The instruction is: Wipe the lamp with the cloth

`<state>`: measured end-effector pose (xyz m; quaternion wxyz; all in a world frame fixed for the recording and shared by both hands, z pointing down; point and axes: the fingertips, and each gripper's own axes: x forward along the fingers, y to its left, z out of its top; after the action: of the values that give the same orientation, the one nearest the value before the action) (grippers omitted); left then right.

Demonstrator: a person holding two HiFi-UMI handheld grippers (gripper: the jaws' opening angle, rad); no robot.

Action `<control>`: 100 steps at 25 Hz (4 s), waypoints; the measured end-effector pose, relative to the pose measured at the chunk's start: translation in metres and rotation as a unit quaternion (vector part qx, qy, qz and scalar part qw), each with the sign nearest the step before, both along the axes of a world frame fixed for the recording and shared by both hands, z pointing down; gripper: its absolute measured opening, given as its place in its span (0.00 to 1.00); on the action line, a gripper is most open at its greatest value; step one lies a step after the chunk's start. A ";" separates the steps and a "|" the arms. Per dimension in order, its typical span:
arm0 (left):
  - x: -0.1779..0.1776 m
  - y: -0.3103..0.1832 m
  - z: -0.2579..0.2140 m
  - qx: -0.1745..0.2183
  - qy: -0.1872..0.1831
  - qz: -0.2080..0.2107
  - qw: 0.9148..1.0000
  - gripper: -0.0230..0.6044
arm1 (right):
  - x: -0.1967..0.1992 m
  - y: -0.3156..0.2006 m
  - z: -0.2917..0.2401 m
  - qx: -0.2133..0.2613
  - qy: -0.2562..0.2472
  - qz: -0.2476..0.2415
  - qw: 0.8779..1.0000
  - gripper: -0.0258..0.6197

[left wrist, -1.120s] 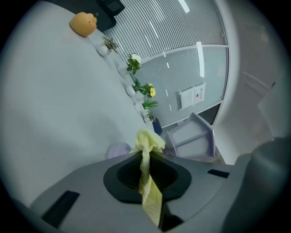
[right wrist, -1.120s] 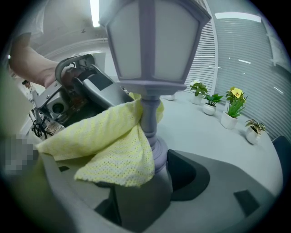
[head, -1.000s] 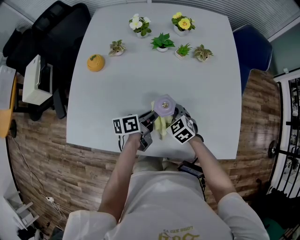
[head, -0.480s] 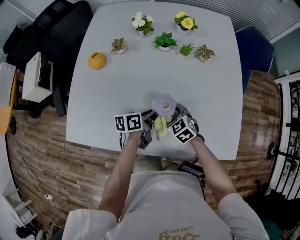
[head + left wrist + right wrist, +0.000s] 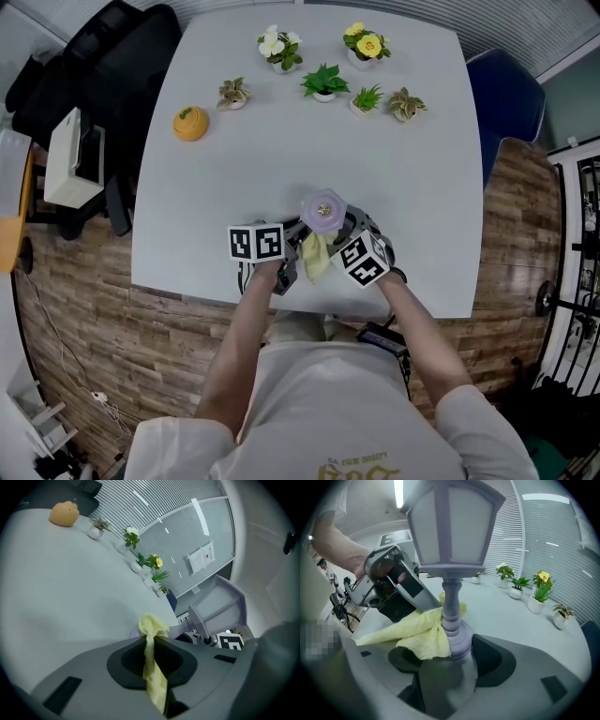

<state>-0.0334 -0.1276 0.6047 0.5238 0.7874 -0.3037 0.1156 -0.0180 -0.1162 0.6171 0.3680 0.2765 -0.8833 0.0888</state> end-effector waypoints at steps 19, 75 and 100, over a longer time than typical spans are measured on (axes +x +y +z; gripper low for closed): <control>-0.002 -0.022 0.002 0.008 -0.012 -0.001 1.000 0.08 | 0.000 -0.001 0.001 0.003 -0.001 -0.001 1.000 0.53; 0.012 0.019 0.002 -0.060 0.012 0.036 0.997 0.08 | 0.001 0.001 -0.001 0.008 -0.001 -0.003 1.000 0.53; 0.000 0.006 0.002 -0.019 0.015 0.030 0.999 0.08 | 0.002 0.002 -0.001 0.014 -0.002 -0.006 1.000 0.52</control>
<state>-0.0336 -0.1215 0.6068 0.5397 0.7878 -0.2691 0.1251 -0.0164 -0.1142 0.6160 0.3630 0.2764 -0.8867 0.0747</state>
